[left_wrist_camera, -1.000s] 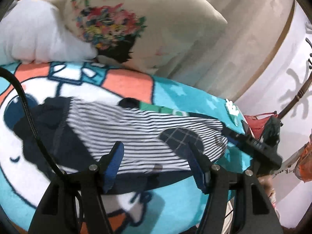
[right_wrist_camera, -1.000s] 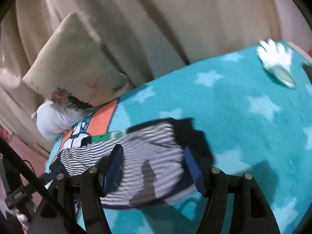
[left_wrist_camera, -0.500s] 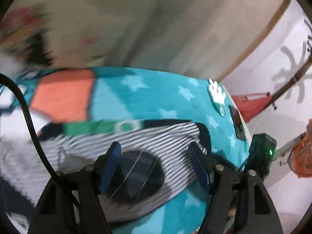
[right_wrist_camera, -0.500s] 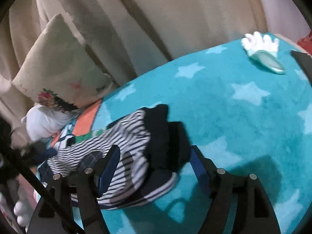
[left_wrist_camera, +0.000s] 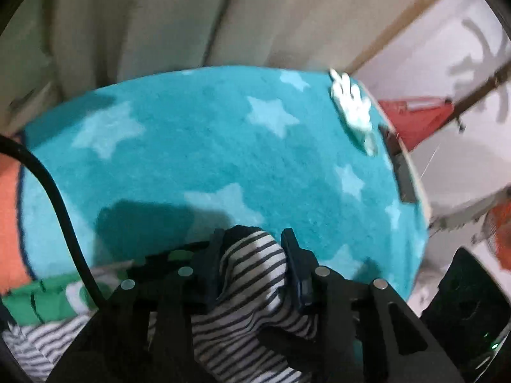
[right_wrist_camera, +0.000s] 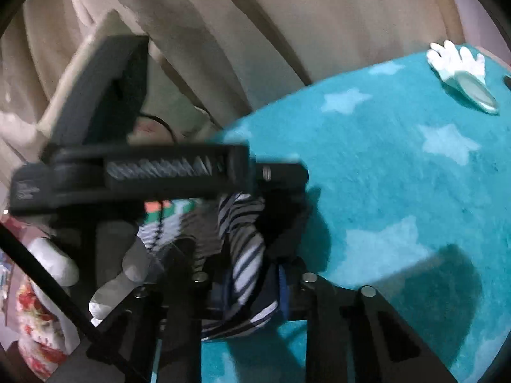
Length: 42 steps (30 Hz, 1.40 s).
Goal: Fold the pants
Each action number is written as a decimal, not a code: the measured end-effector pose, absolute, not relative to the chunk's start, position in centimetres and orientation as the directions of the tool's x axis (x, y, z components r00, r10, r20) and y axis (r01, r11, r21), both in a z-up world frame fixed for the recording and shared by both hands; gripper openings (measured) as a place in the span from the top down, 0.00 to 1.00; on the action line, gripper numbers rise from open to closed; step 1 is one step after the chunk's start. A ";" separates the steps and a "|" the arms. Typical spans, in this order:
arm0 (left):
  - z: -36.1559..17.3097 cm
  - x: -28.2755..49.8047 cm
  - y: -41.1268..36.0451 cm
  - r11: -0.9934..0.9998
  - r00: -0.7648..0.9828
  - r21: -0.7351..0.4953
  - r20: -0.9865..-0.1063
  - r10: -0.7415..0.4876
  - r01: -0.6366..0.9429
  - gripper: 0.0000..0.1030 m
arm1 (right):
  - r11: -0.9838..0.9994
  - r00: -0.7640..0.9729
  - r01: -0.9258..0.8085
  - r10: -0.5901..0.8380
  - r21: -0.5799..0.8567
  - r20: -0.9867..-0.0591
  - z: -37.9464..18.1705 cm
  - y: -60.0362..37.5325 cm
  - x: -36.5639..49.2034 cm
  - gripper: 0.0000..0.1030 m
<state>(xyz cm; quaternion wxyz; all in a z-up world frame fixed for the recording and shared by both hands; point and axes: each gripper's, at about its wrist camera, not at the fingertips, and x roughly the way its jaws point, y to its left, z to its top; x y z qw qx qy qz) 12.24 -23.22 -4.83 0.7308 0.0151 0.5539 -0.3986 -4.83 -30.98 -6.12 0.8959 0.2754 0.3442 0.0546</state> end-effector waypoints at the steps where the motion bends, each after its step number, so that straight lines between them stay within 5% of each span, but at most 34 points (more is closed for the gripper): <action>1: -4.4 12.3 -22.4 0.682 0.078 -0.435 -0.809 -0.583 0.587 0.68 | 0.848 0.764 0.078 0.287 0.524 -0.577 -5.8 -30.7 -4.9 0.78; 7: -1.3 10.6 -13.8 0.741 0.251 -0.476 -0.734 -0.631 0.474 0.59 | 0.899 0.777 -0.073 0.323 0.433 -0.540 -2.8 -25.9 -3.9 0.78; 9: -0.6 9.4 -9.8 0.779 0.334 -0.460 -0.720 -0.608 0.425 0.49 | 0.916 0.765 -0.147 0.344 0.373 -0.544 -2.1 -23.1 -3.2 0.70; 13: 0.0 6.9 -2.7 0.827 0.449 -0.442 -0.696 -0.560 0.347 0.47 | 0.914 0.722 -0.277 0.401 0.295 -0.564 -2.0 -17.8 -1.7 0.53; 19: -0.2 3.6 6.3 0.860 0.543 -0.446 -0.672 -0.504 0.247 0.39 | 0.858 0.630 -0.395 0.513 0.329 -0.583 -1.9 -13.7 -1.0 0.51; 24: -1.1 2.5 11.4 0.868 0.601 -0.475 -0.655 -0.458 0.143 0.39 | 0.903 0.707 -0.307 0.427 0.299 -0.564 0.7 -15.6 -2.1 0.50; 34: -1.1 0.9 16.6 0.870 0.656 -0.492 -0.647 -0.389 0.030 0.38 | 0.929 0.577 -0.139 0.357 0.343 -0.734 -5.0 -14.2 4.4 0.48; 42: -1.7 1.2 19.0 0.834 0.686 -0.551 -0.617 -0.385 -0.027 0.38 | 0.937 0.723 -0.161 0.325 0.309 -0.609 -0.3 -14.4 -0.2 0.39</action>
